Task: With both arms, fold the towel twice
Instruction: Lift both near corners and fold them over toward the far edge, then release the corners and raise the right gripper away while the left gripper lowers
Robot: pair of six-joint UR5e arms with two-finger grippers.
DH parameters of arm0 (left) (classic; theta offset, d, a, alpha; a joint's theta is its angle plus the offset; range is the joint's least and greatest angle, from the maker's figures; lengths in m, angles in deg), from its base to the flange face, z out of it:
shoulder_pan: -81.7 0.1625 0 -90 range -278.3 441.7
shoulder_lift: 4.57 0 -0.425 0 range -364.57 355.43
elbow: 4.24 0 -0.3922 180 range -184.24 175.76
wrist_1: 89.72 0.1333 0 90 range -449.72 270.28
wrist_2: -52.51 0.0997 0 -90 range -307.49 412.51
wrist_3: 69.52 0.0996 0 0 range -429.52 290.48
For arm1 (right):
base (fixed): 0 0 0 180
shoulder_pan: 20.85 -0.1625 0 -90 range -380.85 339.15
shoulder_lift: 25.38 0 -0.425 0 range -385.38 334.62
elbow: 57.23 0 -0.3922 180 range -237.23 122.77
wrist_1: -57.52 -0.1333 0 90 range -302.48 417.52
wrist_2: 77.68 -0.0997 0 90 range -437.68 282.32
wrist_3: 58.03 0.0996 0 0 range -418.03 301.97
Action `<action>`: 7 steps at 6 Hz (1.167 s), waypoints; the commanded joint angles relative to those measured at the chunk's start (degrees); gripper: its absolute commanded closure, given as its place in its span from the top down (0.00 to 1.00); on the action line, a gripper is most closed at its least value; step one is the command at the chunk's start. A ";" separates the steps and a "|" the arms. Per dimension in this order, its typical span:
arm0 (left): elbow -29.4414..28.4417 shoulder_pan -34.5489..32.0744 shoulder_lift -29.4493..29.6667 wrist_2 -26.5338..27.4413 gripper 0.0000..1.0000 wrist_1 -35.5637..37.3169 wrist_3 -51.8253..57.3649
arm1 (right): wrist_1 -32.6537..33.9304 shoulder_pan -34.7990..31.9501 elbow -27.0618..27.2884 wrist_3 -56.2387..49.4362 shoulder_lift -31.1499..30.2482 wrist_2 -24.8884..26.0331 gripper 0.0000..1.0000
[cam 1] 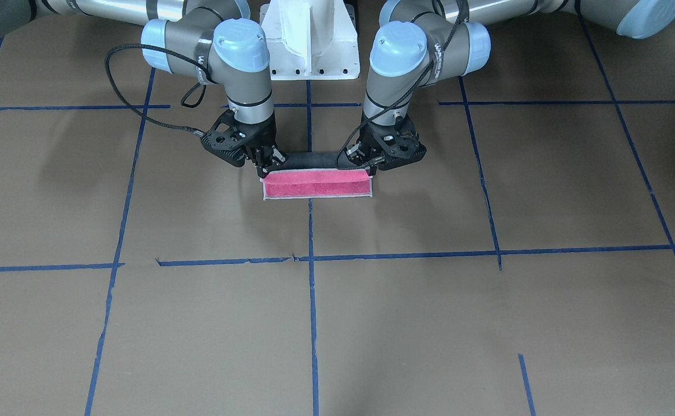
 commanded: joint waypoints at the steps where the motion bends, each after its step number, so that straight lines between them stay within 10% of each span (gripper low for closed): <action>1: -1.34 -2.34 0.28 -0.20 1.00 -2.19 4.04 | -2.98 -2.26 -5.81 -4.07 3.09 -0.36 1.00; 5: 6.20 1.04 -4.18 -4.51 1.00 -3.77 5.03 | -2.29 -14.81 -0.51 -26.15 -3.25 -20.72 1.00; 7: 5.34 5.62 -6.40 2.91 0.95 -7.91 1.72 | 0.75 -23.42 3.46 -42.93 -8.56 -27.05 1.00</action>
